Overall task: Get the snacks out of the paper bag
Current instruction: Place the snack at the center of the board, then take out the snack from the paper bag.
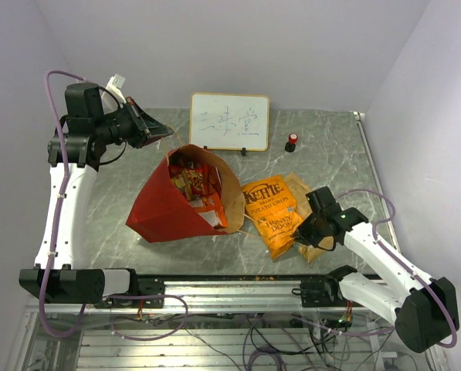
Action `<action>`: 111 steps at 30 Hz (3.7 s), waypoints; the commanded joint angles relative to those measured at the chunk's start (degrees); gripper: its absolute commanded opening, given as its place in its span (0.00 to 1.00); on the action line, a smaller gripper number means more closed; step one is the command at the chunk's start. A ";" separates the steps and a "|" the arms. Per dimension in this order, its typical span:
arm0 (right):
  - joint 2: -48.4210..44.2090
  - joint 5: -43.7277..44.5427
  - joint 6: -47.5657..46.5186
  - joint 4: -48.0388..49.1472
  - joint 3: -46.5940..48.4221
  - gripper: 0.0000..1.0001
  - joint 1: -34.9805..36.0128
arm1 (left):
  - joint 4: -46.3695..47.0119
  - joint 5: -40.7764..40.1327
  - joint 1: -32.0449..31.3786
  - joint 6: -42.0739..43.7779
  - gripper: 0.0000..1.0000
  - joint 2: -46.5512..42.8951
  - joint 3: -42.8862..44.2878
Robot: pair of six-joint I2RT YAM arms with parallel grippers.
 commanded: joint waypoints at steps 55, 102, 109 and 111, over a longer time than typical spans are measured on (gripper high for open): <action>7.87 7.55 -34.61 -16.40 15.95 0.16 -14.46 | 1.27 2.23 0.66 1.76 0.07 -2.28 -1.13; 29.20 -10.01 -70.48 64.72 17.95 0.59 40.89 | -2.31 3.99 0.14 5.16 0.07 -22.47 -14.29; 34.66 -12.57 -70.28 68.22 23.60 0.59 48.49 | 4.68 3.99 0.18 -0.73 0.07 -19.66 -15.80; 35.89 -12.14 -67.49 70.69 23.72 0.59 49.26 | 5.17 3.23 0.05 -1.96 0.07 -20.60 -17.01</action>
